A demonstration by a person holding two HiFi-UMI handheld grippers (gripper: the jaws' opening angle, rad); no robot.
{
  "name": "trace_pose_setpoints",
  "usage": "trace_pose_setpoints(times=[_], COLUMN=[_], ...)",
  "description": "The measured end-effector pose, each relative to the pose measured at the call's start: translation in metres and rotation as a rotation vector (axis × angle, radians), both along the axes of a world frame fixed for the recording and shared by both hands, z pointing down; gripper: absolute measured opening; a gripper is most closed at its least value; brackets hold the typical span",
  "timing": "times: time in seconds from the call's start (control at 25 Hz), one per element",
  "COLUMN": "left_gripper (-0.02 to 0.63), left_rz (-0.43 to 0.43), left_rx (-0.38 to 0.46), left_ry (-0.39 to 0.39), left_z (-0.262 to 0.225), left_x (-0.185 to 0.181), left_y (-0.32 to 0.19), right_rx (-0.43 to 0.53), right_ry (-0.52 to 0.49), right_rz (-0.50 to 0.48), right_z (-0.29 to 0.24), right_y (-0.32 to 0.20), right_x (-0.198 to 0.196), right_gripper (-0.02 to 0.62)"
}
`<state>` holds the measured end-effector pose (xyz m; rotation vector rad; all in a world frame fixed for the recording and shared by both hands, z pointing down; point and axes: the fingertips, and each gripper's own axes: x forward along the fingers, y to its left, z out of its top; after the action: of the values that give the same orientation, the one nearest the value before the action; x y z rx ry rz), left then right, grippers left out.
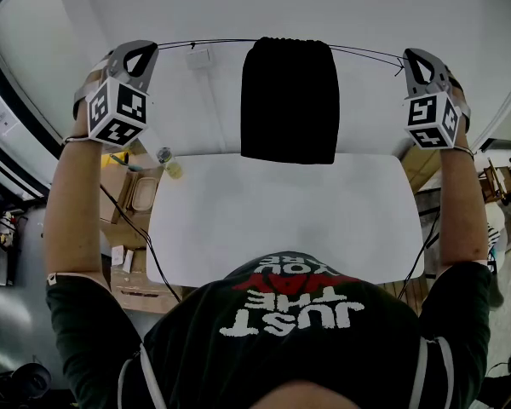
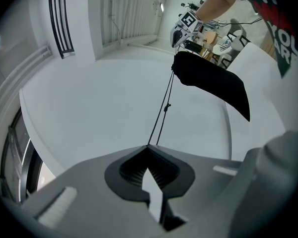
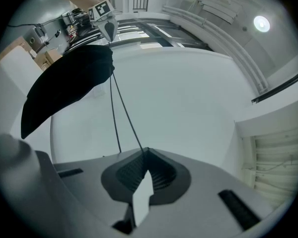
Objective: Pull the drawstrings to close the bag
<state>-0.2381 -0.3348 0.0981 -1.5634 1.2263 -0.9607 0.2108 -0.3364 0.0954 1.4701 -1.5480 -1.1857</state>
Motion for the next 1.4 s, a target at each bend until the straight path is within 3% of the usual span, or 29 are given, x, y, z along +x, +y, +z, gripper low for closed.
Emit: trace_pose_setpoints(times=[1.4], left_gripper=[0.0], left_rz=[-0.02], left_rx=[-0.036], left_ry=[0.001], left_z=[0.012], left_x=[-0.02], left_y=[-0.003], right_rx=[-0.003], right_ry=[-0.027], right_rz=[0.008], right_z=[0.002], right_y=[0.003], right_x=[0.017], right_gripper=[0.005])
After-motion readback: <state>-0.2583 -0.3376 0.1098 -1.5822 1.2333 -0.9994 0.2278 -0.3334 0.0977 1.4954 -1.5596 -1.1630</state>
